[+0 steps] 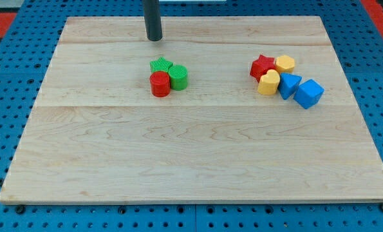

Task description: Push the blue cube down and slightly left

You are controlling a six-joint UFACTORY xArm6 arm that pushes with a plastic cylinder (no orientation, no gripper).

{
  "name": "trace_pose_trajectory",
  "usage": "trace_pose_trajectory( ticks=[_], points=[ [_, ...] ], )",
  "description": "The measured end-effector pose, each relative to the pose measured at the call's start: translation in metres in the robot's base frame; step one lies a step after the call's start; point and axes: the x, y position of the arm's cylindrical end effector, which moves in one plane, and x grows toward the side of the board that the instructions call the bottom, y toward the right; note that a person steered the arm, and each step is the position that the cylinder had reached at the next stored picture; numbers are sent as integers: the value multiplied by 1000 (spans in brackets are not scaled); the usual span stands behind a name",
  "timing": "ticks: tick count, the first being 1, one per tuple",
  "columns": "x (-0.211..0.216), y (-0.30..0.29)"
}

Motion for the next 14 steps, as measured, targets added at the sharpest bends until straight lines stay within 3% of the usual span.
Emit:
trace_pose_trajectory(
  ticks=[1,4,7,8,11,13,14],
  points=[
    [0,1],
    [2,153],
    [60,291],
    [110,296],
    [155,294],
    [212,279],
    [214,302]
  ],
)
